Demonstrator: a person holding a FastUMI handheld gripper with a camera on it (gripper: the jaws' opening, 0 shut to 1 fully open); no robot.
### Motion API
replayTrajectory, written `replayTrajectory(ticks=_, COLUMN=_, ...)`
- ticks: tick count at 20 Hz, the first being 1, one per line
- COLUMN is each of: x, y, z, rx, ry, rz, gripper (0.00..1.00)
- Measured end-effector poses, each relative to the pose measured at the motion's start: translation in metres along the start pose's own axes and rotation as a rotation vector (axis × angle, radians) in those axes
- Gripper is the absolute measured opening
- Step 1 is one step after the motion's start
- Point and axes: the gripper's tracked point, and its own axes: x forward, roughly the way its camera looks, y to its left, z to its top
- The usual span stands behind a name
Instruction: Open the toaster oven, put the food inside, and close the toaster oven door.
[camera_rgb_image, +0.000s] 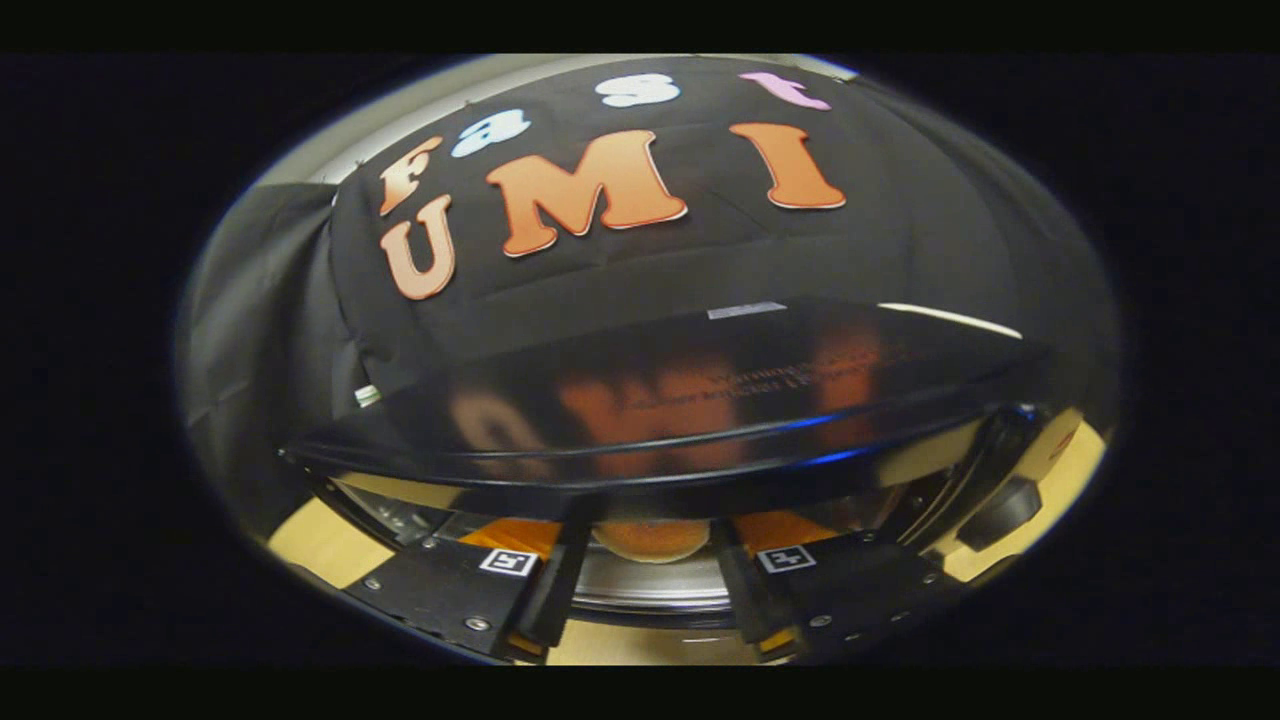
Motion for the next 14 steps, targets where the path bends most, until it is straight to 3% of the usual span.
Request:
replayTrajectory(ticks=3, x=-0.011, y=0.005, z=0.008, rx=-0.066, ry=-0.020, rz=-0.001, gripper=0.83)
replayTrajectory(ticks=5, x=-0.025, y=0.005, z=0.010, rx=-0.082, ry=-0.022, rz=0.008, gripper=0.90)
replayTrajectory(ticks=14, x=-0.126, y=0.020, z=-0.033, rx=-0.082, ry=0.014, rz=0.132, gripper=0.94)
